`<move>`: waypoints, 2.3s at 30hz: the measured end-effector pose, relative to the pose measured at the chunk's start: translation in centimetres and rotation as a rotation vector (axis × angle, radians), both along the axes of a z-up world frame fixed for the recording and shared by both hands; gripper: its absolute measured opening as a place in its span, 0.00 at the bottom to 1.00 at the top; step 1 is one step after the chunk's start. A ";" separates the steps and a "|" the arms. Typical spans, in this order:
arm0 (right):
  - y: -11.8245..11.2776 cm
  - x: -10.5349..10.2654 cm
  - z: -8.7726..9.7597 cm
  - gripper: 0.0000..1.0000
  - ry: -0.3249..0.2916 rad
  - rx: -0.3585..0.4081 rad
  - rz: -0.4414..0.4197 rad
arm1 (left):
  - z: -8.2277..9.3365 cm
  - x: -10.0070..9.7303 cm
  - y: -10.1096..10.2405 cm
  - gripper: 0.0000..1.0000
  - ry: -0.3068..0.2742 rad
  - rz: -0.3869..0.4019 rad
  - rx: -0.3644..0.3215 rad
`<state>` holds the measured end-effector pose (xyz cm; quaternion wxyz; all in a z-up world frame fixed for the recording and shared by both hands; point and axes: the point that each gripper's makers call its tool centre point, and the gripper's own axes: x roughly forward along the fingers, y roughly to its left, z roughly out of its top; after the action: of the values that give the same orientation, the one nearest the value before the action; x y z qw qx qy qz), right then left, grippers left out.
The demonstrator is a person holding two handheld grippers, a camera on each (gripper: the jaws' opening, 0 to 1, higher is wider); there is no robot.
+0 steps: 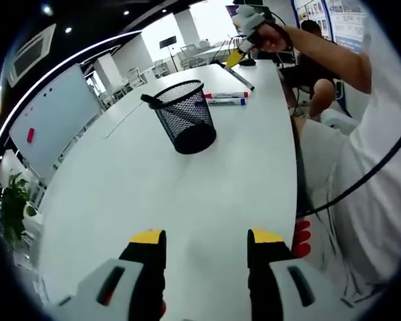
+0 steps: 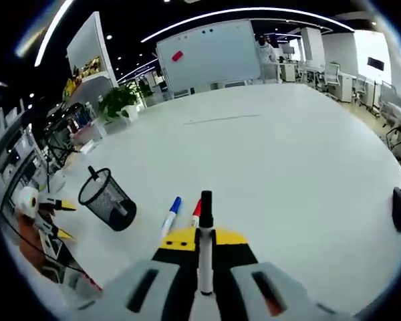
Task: Pick up the whiteboard markers from the pen holder and place them facing the whiteboard neatly
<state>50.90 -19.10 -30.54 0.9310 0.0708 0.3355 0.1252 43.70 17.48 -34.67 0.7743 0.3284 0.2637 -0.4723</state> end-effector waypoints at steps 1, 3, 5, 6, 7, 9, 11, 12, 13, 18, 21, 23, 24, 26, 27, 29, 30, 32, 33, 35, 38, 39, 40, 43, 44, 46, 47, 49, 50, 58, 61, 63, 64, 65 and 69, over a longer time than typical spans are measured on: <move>0.0 0.1 -0.1 0.06 0.005 0.003 -0.001 | 0.0 0.0 0.0 0.50 0.000 0.000 0.001; 0.1 0.2 -0.2 0.06 0.010 0.005 -0.005 | 0.1 0.0 -0.1 0.51 0.015 0.005 -0.023; 0.2 0.3 -0.3 0.07 0.014 -0.007 -0.016 | 0.5 0.1 -0.2 0.51 0.025 0.025 -0.052; 0.2 0.4 -0.4 0.07 0.008 -0.032 -0.018 | 0.5 0.2 -0.2 0.51 0.023 0.027 -0.053; 0.4 0.4 -0.6 0.07 0.015 -0.041 -0.015 | 0.4 0.2 -0.1 0.51 0.021 0.029 -0.050; 0.6 0.4 -0.9 0.07 0.020 -0.047 -0.016 | 0.3 0.2 0.1 0.51 0.018 0.030 -0.039; 0.7 0.6 -1.1 0.07 0.027 -0.048 -0.023 | 0.3 0.3 0.2 0.51 0.020 0.034 -0.041; 0.7 0.6 -1.2 0.07 0.030 -0.048 -0.025 | 0.2 0.2 0.1 0.51 0.027 0.036 -0.043; 0.8 0.7 -1.4 0.07 0.039 -0.045 -0.030 | 0.1 0.2 0.1 0.51 0.031 0.037 -0.043; 1.0 1.2 -2.3 0.07 0.077 -0.055 -0.058 | 0.0 -0.1 -0.1 0.50 0.032 0.026 -0.042; 1.1 1.6 -3.0 0.07 0.093 -0.064 -0.064 | 0.0 0.0 -0.1 0.50 0.030 0.025 -0.043; 1.3 1.7 -3.4 0.07 0.106 -0.057 -0.067 | 0.0 0.0 0.0 0.50 0.028 0.024 -0.043; 1.3 1.8 -3.6 0.07 0.109 -0.055 -0.069 | 0.0 0.0 0.0 0.50 0.029 0.024 -0.043; 1.4 2.0 -4.1 0.07 0.123 -0.054 -0.080 | -0.2 0.0 0.0 0.50 0.029 0.022 -0.038; 1.4 2.0 -4.3 0.07 0.129 -0.054 -0.087 | -0.2 0.0 0.0 0.50 0.030 0.020 -0.036; 1.5 2.0 -4.7 0.07 0.139 -0.052 -0.094 | -0.2 -0.1 -0.1 0.50 0.030 0.016 -0.035; 1.5 2.1 -4.8 0.07 0.143 -0.049 -0.095 | -0.2 -0.1 -0.1 0.50 0.030 0.015 -0.036; 1.6 2.1 -5.0 0.07 0.149 -0.051 -0.094 | -0.2 -0.1 -0.3 0.50 0.031 0.007 -0.033; 1.6 2.1 -5.1 0.07 0.153 -0.052 -0.095 | -0.2 -0.1 -0.3 0.50 0.030 0.003 -0.031; 1.6 2.2 -5.1 0.07 0.149 -0.059 -0.101 | -0.1 -0.1 -0.4 0.50 0.027 -0.002 -0.027; 1.3 2.4 -5.1 0.07 0.143 -0.059 -0.115 | 0.0 0.1 -0.4 0.50 0.020 -0.004 -0.019; 1.2 2.4 -5.0 0.07 0.142 -0.058 -0.118 | 0.0 0.1 -0.4 0.50 0.018 -0.003 -0.019; 1.0 2.5 -5.0 0.07 0.141 -0.058 -0.123 | 0.1 0.1 -0.4 0.50 0.018 -0.002 -0.019; 1.0 2.5 -5.2 0.07 0.149 -0.053 -0.128 | -0.1 0.0 -0.4 0.50 0.022 -0.003 -0.016; 1.0 2.5 -5.2 0.07 0.148 -0.058 -0.128 | -0.2 0.0 -0.4 0.50 0.023 -0.004 -0.014; 0.9 2.6 -5.2 0.07 0.141 -0.071 -0.125 | -0.2 -0.1 -0.5 0.50 0.024 -0.004 -0.014; 0.8 2.7 -5.1 0.07 0.129 -0.089 -0.121 | -0.2 -0.1 -0.5 0.50 0.024 -0.004 -0.015; 0.8 2.8 -5.2 0.07 0.128 -0.099 -0.124 | -0.2 -0.1 -0.5 0.50 0.025 -0.003 -0.017; 0.7 2.9 -5.3 0.07 0.128 -0.113 -0.125 | -0.2 -0.1 -0.5 0.50 0.025 -0.005 -0.015; 0.6 2.8 -5.9 0.07 0.143 -0.093 -0.143 | -0.1 0.1 -0.3 0.50 0.022 -0.004 -0.005; 0.2 2.7 -5.8 0.07 0.141 -0.081 -0.173 | -0.2 0.0 -0.6 0.50 0.024 -0.008 -0.002; 0.1 2.6 -5.8 0.07 0.141 -0.070 -0.186 | -0.2 -0.1 -0.8 0.50 0.027 -0.012 -0.004; 0.3 2.5 -5.9 0.07 0.143 -0.053 -0.190 | -0.3 -0.2 -0.9 0.50 0.028 -0.014 -0.004; 0.3 2.5 -5.9 0.07 0.141 -0.051 -0.190 | -0.3 -0.2 -1.0 0.50 0.028 -0.015 -0.004; 0.4 2.5 -5.8 0.08 0.128 -0.059 -0.190 | -0.3 -0.2 -1.1 0.50 0.028 -0.018 -0.003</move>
<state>53.43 -18.67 -36.36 0.9170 0.0829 0.3895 0.0219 43.51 16.36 -34.98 0.7667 0.3228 0.2709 -0.4843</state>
